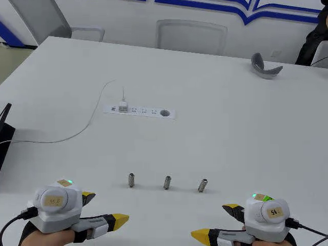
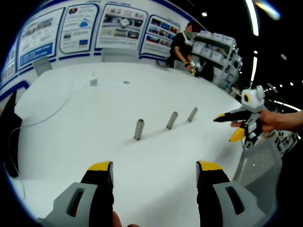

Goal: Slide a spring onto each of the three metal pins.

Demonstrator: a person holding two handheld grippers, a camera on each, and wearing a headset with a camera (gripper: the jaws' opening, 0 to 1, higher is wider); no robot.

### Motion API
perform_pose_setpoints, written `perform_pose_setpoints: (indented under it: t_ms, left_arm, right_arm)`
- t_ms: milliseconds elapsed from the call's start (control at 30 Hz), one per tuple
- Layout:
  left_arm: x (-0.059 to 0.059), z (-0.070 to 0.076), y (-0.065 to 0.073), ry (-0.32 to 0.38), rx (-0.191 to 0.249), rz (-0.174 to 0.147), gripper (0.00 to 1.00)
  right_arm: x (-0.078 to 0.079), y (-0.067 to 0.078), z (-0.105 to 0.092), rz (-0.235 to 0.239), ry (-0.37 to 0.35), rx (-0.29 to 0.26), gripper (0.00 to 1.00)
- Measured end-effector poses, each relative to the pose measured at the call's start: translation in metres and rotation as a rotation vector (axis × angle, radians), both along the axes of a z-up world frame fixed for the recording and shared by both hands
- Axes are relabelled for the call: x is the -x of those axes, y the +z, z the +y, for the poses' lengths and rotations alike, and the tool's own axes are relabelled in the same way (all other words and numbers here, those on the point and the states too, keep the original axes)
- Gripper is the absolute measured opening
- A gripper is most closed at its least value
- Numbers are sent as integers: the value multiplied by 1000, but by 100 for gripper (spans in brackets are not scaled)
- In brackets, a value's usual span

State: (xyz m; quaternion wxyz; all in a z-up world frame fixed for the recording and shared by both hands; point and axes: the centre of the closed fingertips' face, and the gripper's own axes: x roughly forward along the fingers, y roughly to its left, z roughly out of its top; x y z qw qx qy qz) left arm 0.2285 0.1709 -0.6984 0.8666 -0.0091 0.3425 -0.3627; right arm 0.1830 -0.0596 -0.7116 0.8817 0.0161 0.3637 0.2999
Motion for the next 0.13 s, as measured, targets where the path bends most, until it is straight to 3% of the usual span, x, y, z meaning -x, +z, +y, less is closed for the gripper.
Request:
perform_pose_setpoints:
  t_ms: [133]
  left_arm:
    - [4,-2,-2,-6,0,7,72]
  right_arm:
    - [1,3,-3,-14,-16,-6,85]
